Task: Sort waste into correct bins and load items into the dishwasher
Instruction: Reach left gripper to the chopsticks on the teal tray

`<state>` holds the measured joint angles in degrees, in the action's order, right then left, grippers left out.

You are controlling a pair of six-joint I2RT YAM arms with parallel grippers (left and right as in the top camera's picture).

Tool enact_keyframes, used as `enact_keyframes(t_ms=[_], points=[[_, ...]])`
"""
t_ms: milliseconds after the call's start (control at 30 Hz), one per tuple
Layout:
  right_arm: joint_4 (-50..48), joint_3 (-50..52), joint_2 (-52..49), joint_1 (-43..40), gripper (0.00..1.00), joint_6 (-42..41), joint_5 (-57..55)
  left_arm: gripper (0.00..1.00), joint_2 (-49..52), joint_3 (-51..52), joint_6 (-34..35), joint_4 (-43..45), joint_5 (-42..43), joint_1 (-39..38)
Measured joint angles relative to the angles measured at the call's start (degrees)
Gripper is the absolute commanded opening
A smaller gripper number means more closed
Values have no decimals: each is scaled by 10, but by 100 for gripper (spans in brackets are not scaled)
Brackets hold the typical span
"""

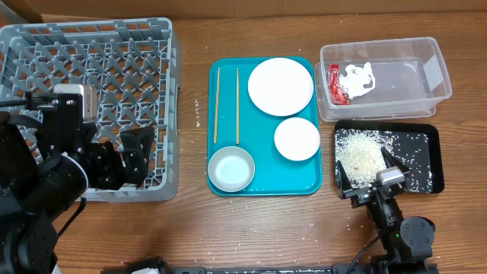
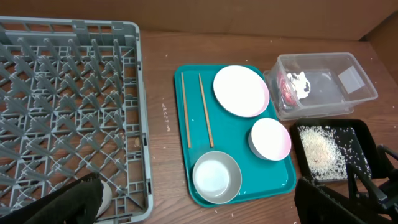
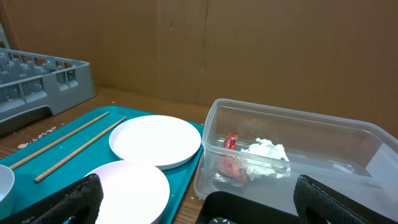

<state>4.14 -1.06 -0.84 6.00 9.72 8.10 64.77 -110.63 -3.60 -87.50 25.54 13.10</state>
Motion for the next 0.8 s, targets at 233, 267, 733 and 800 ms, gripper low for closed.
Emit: enact_keyframes(t_ms=[233,267,733,800], points=[[0,0,0,0,100,0,0,100,0,0,14,2,18,0],[0,0,0,0,100,0,0,100,0,1,24,21,26,0],[0,0,0,0,100,0,0,100,233,44,184,130,-114,-258],[0,0,0,0,100,0,0,100,302,49,198,150,-161,-301]])
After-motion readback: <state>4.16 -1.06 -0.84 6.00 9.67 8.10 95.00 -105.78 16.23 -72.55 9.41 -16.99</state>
